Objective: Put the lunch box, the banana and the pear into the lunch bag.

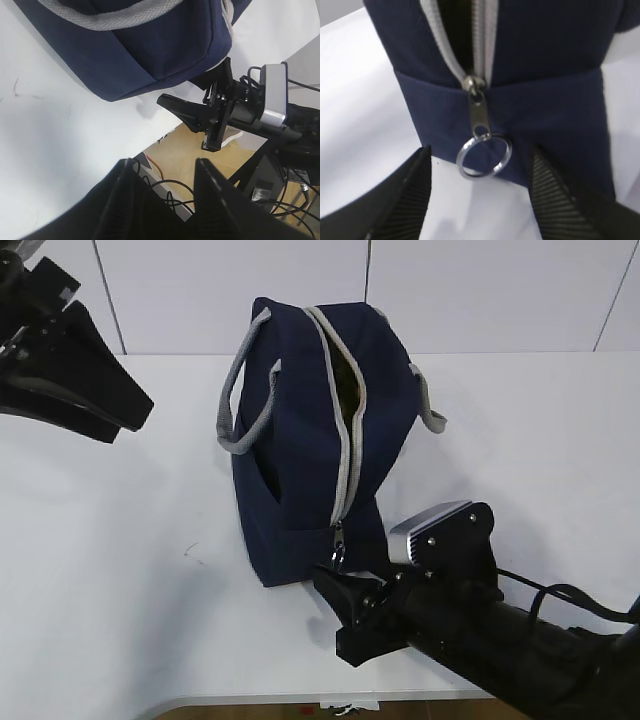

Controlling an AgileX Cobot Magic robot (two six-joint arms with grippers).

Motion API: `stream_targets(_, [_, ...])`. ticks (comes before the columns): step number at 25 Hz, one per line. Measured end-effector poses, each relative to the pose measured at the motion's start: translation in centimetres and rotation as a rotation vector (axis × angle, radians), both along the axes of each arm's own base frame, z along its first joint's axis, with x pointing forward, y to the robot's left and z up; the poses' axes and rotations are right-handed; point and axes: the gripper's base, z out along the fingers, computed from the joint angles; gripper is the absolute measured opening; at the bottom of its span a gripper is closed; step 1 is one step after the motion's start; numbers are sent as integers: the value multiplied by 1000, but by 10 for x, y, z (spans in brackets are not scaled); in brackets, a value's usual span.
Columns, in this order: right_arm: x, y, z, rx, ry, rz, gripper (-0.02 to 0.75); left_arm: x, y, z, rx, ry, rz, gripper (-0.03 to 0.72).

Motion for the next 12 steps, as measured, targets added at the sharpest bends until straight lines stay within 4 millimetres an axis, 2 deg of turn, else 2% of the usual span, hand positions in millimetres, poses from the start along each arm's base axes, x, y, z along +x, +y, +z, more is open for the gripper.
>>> stream_targets(12, [5, 9, -4, 15, -26, 43, 473, 0, 0, 0, -2, 0, 0, 307])
